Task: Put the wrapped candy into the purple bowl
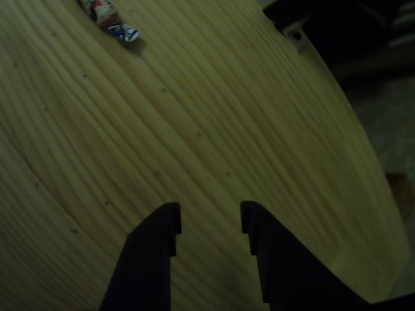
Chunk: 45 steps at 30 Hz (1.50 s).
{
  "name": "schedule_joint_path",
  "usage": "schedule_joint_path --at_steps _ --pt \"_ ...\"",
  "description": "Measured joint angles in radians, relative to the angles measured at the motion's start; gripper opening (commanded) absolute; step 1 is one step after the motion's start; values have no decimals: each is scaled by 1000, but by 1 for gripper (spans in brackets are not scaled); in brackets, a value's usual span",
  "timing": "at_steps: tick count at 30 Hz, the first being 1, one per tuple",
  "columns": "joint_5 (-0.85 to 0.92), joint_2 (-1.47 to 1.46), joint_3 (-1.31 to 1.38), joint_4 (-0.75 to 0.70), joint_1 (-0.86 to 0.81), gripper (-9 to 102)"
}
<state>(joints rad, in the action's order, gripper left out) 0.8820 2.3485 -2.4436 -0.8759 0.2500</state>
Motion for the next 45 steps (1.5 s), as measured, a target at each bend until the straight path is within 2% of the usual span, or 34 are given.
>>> schedule_joint_path --at_steps 10,29,45 --pt "67 -284 216 0 91 21" --pt "60 -703 575 0 325 22" --pt "91 -976 749 34 354 20"
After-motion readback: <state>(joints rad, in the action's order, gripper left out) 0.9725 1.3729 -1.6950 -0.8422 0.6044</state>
